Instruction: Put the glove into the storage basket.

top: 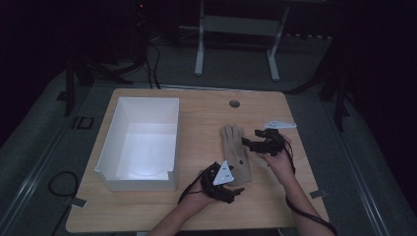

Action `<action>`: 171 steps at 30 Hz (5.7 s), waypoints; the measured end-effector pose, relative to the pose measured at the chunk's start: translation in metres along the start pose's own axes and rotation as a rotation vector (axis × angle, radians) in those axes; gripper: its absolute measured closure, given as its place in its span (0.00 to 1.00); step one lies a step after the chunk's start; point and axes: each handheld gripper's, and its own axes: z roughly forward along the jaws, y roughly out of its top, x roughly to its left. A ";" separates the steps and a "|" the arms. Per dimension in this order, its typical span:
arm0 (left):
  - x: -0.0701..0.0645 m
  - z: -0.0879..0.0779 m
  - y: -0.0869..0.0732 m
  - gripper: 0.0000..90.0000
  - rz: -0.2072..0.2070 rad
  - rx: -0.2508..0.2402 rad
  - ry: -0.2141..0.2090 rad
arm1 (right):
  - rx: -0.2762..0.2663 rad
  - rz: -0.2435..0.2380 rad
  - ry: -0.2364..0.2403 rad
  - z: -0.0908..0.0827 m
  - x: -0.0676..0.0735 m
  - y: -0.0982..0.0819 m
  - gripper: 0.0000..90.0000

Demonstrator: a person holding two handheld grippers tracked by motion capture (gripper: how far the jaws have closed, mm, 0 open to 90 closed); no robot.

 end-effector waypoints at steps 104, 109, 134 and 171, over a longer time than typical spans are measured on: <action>0.046 -0.069 0.084 0.90 -0.064 0.187 0.032 | -0.034 0.047 0.129 -0.018 0.033 0.087 0.76; 0.048 -0.080 0.087 0.90 -0.060 0.185 0.045 | -0.048 0.045 0.146 -0.021 0.040 0.097 0.76; 0.067 -0.145 0.078 0.90 -0.077 0.183 0.120 | -0.083 -0.005 0.222 -0.001 0.095 0.145 0.76; 0.088 -0.247 0.018 0.90 -0.188 0.222 0.284 | -0.051 -0.086 0.363 0.077 0.205 0.191 0.76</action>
